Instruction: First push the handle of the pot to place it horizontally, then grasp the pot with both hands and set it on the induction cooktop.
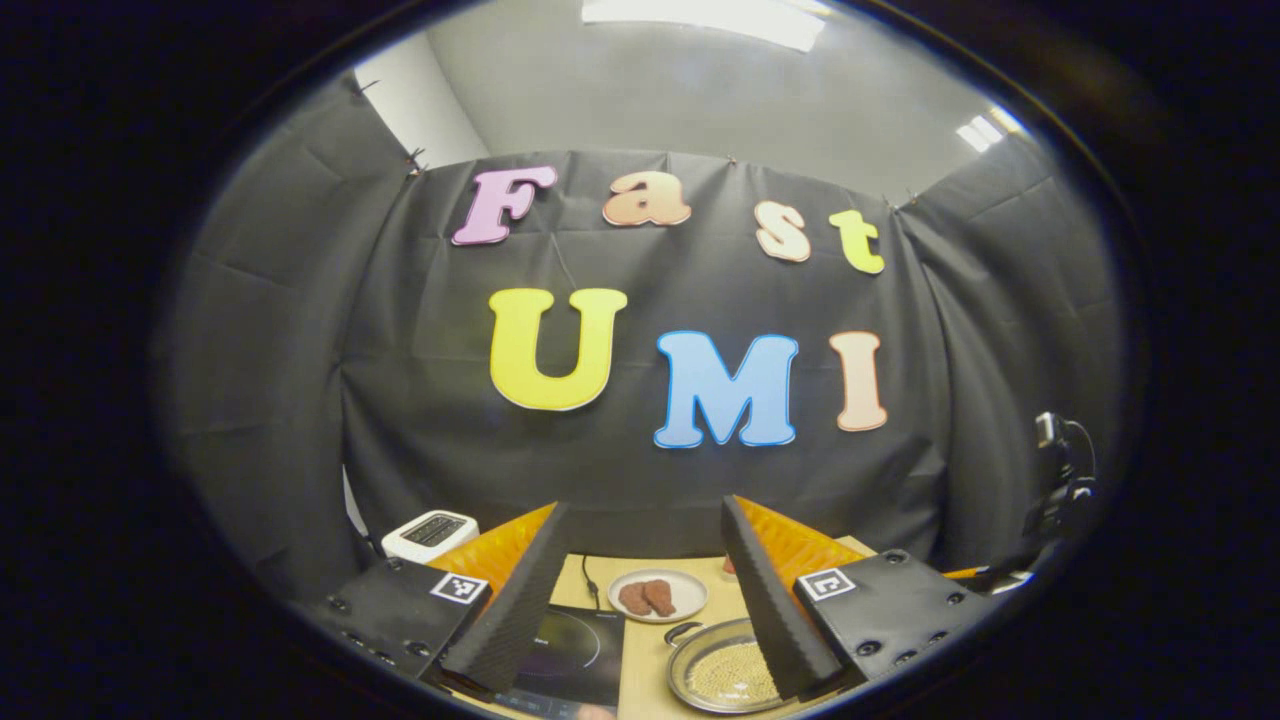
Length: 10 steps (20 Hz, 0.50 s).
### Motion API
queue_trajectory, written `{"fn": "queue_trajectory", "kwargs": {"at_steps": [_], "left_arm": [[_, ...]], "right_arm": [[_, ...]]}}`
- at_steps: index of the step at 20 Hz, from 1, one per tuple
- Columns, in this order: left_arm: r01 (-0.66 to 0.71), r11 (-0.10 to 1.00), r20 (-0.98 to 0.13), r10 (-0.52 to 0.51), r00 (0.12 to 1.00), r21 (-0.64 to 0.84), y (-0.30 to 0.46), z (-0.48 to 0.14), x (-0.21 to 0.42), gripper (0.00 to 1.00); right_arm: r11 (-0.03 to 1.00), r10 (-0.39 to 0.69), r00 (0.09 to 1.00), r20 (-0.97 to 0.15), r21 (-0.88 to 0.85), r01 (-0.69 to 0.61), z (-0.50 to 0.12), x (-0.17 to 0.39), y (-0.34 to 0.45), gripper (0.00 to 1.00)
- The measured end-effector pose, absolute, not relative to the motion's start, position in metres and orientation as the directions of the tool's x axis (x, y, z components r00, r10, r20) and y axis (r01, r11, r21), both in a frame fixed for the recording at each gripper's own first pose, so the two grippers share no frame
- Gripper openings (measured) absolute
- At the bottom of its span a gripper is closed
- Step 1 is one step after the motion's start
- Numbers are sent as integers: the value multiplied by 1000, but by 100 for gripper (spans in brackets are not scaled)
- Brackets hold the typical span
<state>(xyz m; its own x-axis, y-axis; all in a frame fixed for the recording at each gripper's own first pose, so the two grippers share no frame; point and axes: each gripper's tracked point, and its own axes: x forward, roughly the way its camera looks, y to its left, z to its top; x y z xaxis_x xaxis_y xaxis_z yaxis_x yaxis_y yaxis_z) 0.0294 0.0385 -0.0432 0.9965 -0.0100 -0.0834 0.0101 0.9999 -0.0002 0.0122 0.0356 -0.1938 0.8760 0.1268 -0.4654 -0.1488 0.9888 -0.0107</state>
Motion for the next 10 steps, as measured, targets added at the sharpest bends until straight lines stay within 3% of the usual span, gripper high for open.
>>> {"fn": "queue_trajectory", "kwargs": {"at_steps": [3,4,5,6,9,10], "left_arm": [[-6,1000,-97,7,995,9,43,-50,26,99],[-4,1000,-101,5,995,9,42,-51,26,95],[-4,1000,-103,5,995,11,42,-52,24,97],[-5,1000,-105,6,994,13,44,-52,24,95],[-11,1000,-109,12,994,15,47,-54,23,95],[-13,1000,-111,15,994,14,48,-53,23,95]], "right_arm": [[986,131,826,-549,-12,-165,-225,-2,36,68],[987,127,811,-571,-9,-162,-234,-4,36,53],[988,114,798,-592,-16,-153,-241,-8,33,48],[988,121,780,-614,-2,-155,-249,-12,33,30],[985,150,726,-672,43,-165,-272,-24,35,28],[987,135,712,-689,33,-155,-279,-31,30,14]]}}
